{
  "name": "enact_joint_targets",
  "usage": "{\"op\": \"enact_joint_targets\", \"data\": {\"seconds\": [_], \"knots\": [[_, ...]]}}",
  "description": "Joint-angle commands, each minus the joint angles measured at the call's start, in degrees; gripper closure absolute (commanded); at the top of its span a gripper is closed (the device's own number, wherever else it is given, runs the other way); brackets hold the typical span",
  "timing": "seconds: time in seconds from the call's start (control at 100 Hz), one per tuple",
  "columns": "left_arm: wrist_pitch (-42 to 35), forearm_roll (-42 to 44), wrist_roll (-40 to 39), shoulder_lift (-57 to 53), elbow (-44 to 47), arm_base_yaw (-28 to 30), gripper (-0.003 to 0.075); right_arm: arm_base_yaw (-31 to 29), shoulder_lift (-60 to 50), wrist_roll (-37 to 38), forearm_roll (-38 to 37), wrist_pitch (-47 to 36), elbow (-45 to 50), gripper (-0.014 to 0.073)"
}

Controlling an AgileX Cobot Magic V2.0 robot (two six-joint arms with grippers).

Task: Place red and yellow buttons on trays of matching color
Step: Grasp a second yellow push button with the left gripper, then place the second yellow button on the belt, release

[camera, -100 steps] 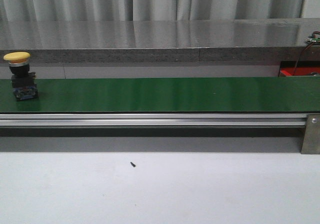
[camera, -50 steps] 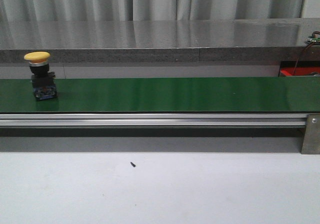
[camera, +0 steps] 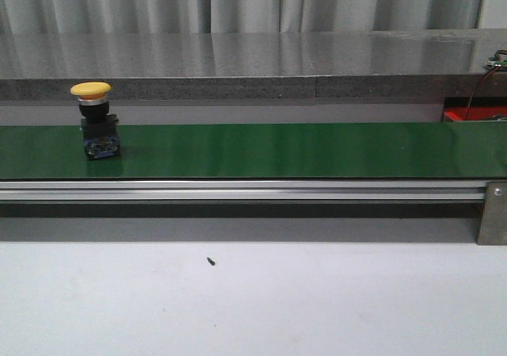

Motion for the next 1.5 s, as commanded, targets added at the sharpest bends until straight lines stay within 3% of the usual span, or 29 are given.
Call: {"op": "enact_joint_targets", "data": {"seconds": [0.0, 0.27, 0.48, 0.84, 1.18, 1.3, 1.49], "knots": [[-0.17, -1.56, -0.43, -5.50, -1.44, -0.11, 0.0686, 0.11, 0.06, -0.42, 1.17, -3.77, -1.42, 0.0662], [2.96, -8.56, 2.37, -15.87, -1.44, -1.87, 0.0711, 0.11, 0.06, -0.42, 1.17, -3.77, -1.42, 0.0662], [4.14, -9.50, 4.26, -21.56, -1.44, -9.46, 0.0711, 0.11, 0.06, -0.42, 1.17, -3.77, -1.42, 0.0662], [2.78, -9.28, 4.38, -17.80, -1.44, -23.01, 0.0711, 0.11, 0.06, -0.42, 1.17, -3.77, -1.42, 0.0662], [3.41, -9.03, 4.38, -13.00, -1.44, -26.77, 0.0696, 0.11, 0.06, -0.42, 1.17, -3.77, -1.42, 0.0662], [3.81, -9.03, 5.33, -12.89, -1.44, -27.00, 0.0569, 0.11, 0.06, -0.42, 1.17, -3.77, -1.42, 0.0662], [4.31, -9.81, 7.00, -13.29, -1.44, -28.62, 0.0163, 0.11, 0.06, -0.42, 1.17, -3.77, -1.42, 0.0662]]}}
